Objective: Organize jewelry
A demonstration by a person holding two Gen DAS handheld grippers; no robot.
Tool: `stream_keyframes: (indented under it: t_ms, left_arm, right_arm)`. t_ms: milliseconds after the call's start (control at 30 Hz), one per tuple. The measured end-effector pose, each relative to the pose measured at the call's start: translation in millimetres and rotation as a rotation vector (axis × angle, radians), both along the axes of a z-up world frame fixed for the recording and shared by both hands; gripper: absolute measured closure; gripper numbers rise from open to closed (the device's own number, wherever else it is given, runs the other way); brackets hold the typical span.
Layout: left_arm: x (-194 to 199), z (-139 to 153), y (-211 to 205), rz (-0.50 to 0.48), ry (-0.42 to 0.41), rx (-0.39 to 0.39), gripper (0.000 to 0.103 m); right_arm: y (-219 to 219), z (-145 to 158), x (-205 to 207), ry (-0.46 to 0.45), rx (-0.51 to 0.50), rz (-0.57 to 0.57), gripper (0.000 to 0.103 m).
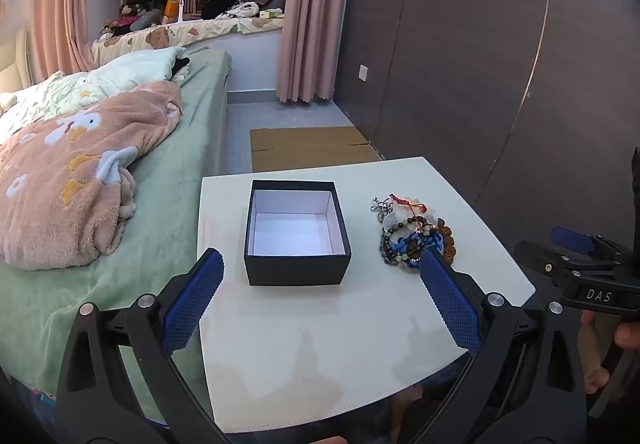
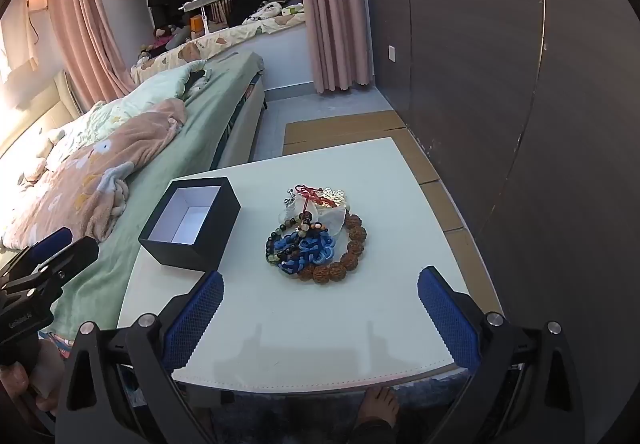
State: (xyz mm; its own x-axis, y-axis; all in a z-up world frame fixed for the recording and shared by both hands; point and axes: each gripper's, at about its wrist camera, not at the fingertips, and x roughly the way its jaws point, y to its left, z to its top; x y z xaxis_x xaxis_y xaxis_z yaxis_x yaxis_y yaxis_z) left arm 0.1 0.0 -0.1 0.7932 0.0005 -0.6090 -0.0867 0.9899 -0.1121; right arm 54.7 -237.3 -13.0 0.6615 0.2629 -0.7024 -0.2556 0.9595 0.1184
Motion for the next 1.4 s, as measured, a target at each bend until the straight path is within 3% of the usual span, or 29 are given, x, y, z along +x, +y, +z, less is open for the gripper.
stream_keyframes:
  t_ms: [1400]
  left_arm:
    - [0.6,0.0,-1.6,-0.013,-0.012,-0.014,0.005]
  right_arm:
    - [-0.1,5.1,-2.1,-0.020,-0.021,0.000,0.008]
